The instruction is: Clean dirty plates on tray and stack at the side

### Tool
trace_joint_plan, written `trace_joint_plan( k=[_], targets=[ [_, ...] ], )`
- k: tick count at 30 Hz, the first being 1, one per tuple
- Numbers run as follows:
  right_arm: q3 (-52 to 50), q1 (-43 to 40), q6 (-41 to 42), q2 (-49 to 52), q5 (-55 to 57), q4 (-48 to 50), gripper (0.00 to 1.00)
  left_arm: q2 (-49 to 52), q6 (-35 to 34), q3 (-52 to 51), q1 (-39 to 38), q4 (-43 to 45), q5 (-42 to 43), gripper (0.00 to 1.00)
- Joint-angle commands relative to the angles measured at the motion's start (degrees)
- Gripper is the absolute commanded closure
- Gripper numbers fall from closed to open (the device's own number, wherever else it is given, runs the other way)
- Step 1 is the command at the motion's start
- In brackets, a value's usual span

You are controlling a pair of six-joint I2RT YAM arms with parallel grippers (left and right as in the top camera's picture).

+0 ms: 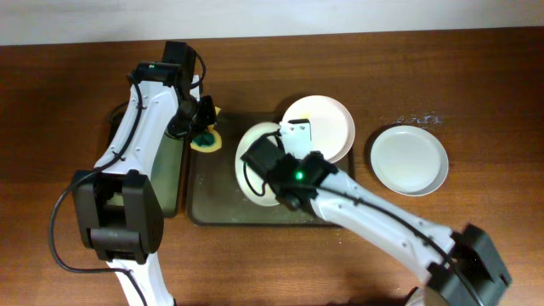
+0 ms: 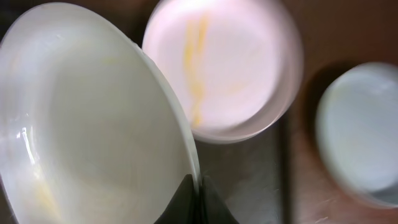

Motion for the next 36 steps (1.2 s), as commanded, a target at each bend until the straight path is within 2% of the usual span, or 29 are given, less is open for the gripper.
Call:
trace_joint_plan(
  k=[1, 6, 8, 10, 11, 14, 17, 20, 24, 27, 28, 29, 32, 36],
  targets=[
    [0.9, -2.58, 3.28, 6.19, -21.46, 1.97, 0.96, -0.26, 0.92, 1.42, 0.04, 0.15, -0.42, 1.0],
    [0.9, -2.91, 3.26, 14.1, -30.97, 5.09, 0.94, -0.26, 0.92, 1.42, 0.04, 0.11, -0.42, 1.0],
    [0.9, -3.39, 0.94, 14.56, -31.12, 5.11, 0.72, -0.26, 0.92, 1.42, 0.04, 0.11, -0.42, 1.0],
    [1.18, -4.72, -5.68, 14.45, -31.69, 5.55, 0.48, -0.24, 0.92, 1.42, 0.04, 0.13, -0.42, 1.0],
    [1.55, -5.81, -10.58, 14.45, -33.46, 5.95, 0.42, -0.26, 0.92, 1.42, 0.04, 0.15, -0.42, 1.0],
    [1.64, -9.4, -23.8, 14.47, -38.29, 9.07, 0.39, -0.26, 0.92, 1.42, 0.04, 0.15, -0.42, 1.0],
    [1.64, -12.2, -30.86, 14.86, -41.03, 13.88, 0.4, -0.24, 0.92, 1.42, 0.04, 0.17, -0.42, 1.0],
    [1.64, -13.73, -31.54, 16.24, -44.33, 18.71, 0.49, -0.24, 0.92, 1.42, 0.04, 0.15, -0.42, 1.0],
    [1.64, -13.68, -31.5, 19.93, -46.97, 20.17, 0.51, -0.24, 0.92, 1.42, 0.04, 0.15, -0.42, 1.0],
    [1.64, -13.68, -31.23, 20.9, -46.95, 19.89, 0.71, -0.24, 0.92, 1.42, 0.04, 0.13, -0.42, 1.0],
    [1.64, -13.73, -30.05, 20.9, -46.49, 20.11, 0.9, -0.24, 0.94, 1.42, 0.04, 0.13, -0.42, 1.0],
    [1.68, -13.81, -28.02, 20.87, -45.79, 20.22, 0.96, -0.24, 0.92, 1.42, 0.04, 0.13, -0.42, 1.0],
    [1.68, -13.84, -20.37, 20.85, -41.68, 20.28, 0.96, -0.24, 0.92, 1.4, 0.04, 0.11, -0.39, 1.0],
    [1.81, -13.66, -2.12, 18.73, -35.58, 17.59, 0.96, -0.24, 0.92, 1.29, -0.02, -0.15, -0.39, 1.0]
  ],
)
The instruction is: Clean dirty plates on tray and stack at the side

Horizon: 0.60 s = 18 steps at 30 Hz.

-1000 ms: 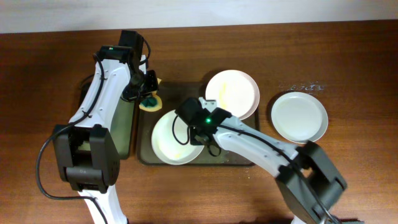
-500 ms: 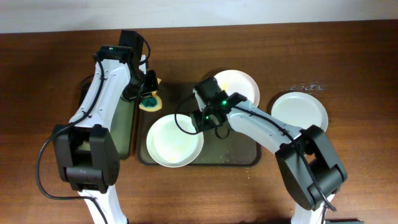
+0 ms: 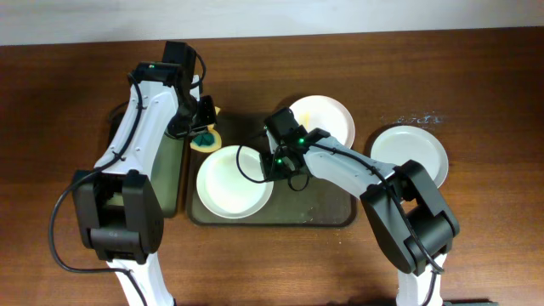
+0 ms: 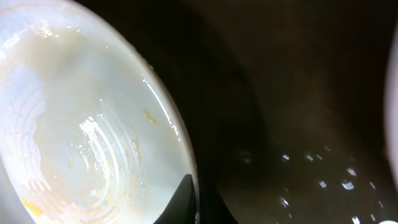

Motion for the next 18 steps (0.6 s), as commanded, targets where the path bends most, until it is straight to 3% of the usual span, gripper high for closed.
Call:
trace_joint_plan(
  k=[1, 7, 13, 18],
  targets=[
    [0.72, 0.04, 16.04, -1.88, 8.41, -2.75, 0.96, -0.24, 0.92, 1.2, -0.02, -0.22, -0.22, 1.0],
    [0.81, 2.49, 18.62, -7.1, 17.88, -6.29, 0.96, -0.24, 0.87, -1.88, -0.61, -2.91, 0.07, 1.0],
    [0.68, 4.13, 19.78, -4.31, 18.82, -6.23, 0.96, -0.24, 0.87, -8.24, -4.15, -0.96, 0.11, 1.0],
    [0.68, 3.58, 20.17, -2.97, 18.56, -6.03, 0.96, -0.24, 0.87, -13.42, -6.34, 1.6, 5.01, 1.0]
  ],
)
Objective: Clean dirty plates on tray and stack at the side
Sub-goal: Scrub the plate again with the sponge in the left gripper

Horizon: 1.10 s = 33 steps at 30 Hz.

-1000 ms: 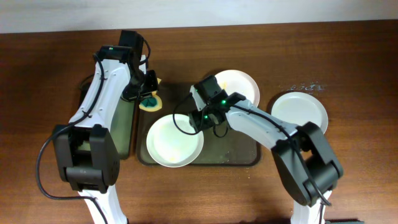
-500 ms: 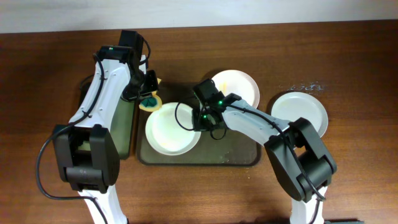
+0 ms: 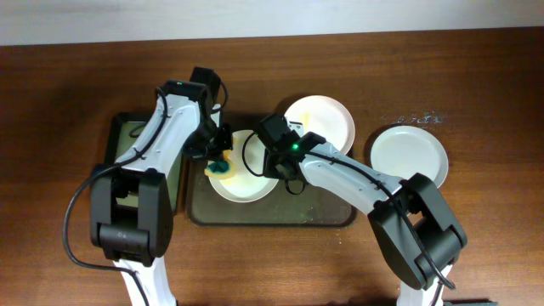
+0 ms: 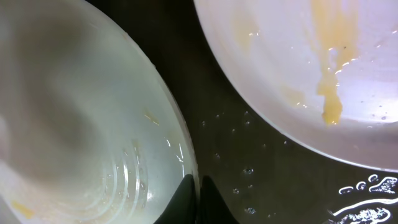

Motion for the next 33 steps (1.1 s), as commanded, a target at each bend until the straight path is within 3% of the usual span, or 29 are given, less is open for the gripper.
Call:
trace_joint_plan(
  k=[1, 7, 12, 17, 22, 26, 33],
  targets=[
    [0.37, -0.28, 0.92, 1.49, 1.6, 0.26, 0.96, -0.26, 0.87, -5.2, -1.55, 2.58, 3.21, 1.0],
    [0.37, -0.28, 0.87, 1.49, 1.14, 0.15, 0.96, -0.26, 3.98, -14.91, -2.67, 14.4, 3.26, 1.0],
    [0.37, -0.28, 0.87, 1.49, 1.14, -0.52, 0.96, -0.26, 7.54, -16.68, -2.67, 23.93, 1.66, 1.0],
    [0.26, -0.22, 0.9, 1.49, 1.11, -1.62, 0.96, -0.26, 6.73, -16.65, -2.67, 35.91, -4.79, 1.0],
    [0.0, -0.17, 0.9, 1.49, 1.11, -2.23, 0.96, -0.26, 1.6, -16.65, -2.67, 42.01, -16.11, 1.0],
    [-0.33, -0.17, 0.9, 1.49, 0.46, -2.27, 0.96, -0.39, 0.57, -14.78, -2.67, 44.46, -16.44, 1.0],
    [-0.52, -0.17, 0.87, 1.49, 0.28, -2.49, 0.96, -3.54, 0.59, -5.68, -2.64, 39.17, -19.06, 1.0]
  ],
)
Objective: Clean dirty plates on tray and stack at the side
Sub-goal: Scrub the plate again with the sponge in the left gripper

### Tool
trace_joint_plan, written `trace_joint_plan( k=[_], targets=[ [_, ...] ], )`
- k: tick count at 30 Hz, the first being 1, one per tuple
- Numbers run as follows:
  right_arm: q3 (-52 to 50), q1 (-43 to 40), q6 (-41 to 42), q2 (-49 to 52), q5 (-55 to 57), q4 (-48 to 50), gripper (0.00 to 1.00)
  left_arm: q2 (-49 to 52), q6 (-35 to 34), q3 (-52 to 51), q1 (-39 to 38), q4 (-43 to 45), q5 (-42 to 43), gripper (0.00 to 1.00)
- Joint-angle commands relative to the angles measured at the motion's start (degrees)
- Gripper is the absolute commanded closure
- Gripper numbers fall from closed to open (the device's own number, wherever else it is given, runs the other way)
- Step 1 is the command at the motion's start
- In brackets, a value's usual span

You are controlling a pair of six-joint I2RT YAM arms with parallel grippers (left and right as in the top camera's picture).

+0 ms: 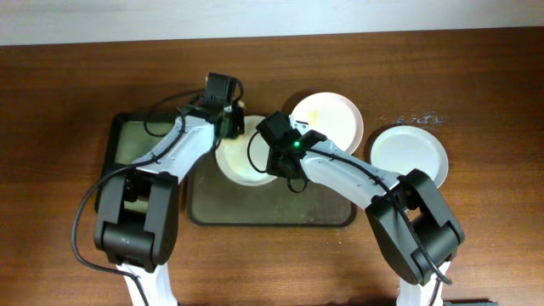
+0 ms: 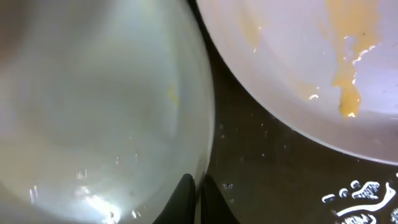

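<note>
My right gripper [image 2: 198,193] is shut on the near rim of a wet white plate [image 2: 93,93], which it holds over the far left part of the dark tray [image 1: 272,208]. In the overhead view that plate [image 1: 248,166] lies under my left gripper [image 1: 229,126], which hangs over its far edge. The left gripper's fingers and the sponge are hidden beneath its wrist. A second white plate [image 1: 330,119] with yellow smears [image 2: 348,74] sits at the tray's far right corner. One clean white plate [image 1: 410,157] rests on the table at the right.
A greenish rectangular basin [image 1: 140,144] stands against the tray's left side. The tray floor [image 2: 267,168] is wet, with droplets. Brown table surrounds everything, and a few small specks [image 1: 416,119] lie beyond the clean plate.
The held plate has shifted a little toward the tray's far edge. My left gripper moved from the plate's left part to its far rim, and the sponge no longer shows.
At first my right gripper held a dirty plate tilted up over the tray while the left held a sponge near the basin. Then the plate lay flat at the tray's left. Then the sponge was on the plate. Now the left gripper is at its far rim.
</note>
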Motion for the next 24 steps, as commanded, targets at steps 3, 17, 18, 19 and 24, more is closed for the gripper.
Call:
trace_joint_plan(
  k=[3, 17, 18, 19, 24],
  targets=[
    [-0.81, 0.7, -1.73, 0.22, -1.99, -1.68, 0.96, -4.28, -0.79, 9.51, 1.25, -7.54, -4.44, 1.0],
    [-0.83, 0.7, -3.91, 1.18, -11.8, -3.98, 0.78, -6.05, 3.82, 11.61, 1.64, -26.64, -0.24, 1.0],
    [-0.83, 0.7, -3.93, 1.49, -11.78, -3.63, 0.94, -6.05, 3.82, 11.61, 1.86, -26.12, -0.09, 1.0],
    [-0.83, 0.68, -3.93, 1.51, -11.61, -3.54, 0.96, -6.05, 3.82, 11.61, 2.1, -25.9, 0.02, 1.0],
    [-0.09, 0.52, -8.66, -0.26, -11.52, -3.76, 0.96, -6.05, 6.03, 11.61, 4.13, -26.21, 5.99, 1.0]
  ],
)
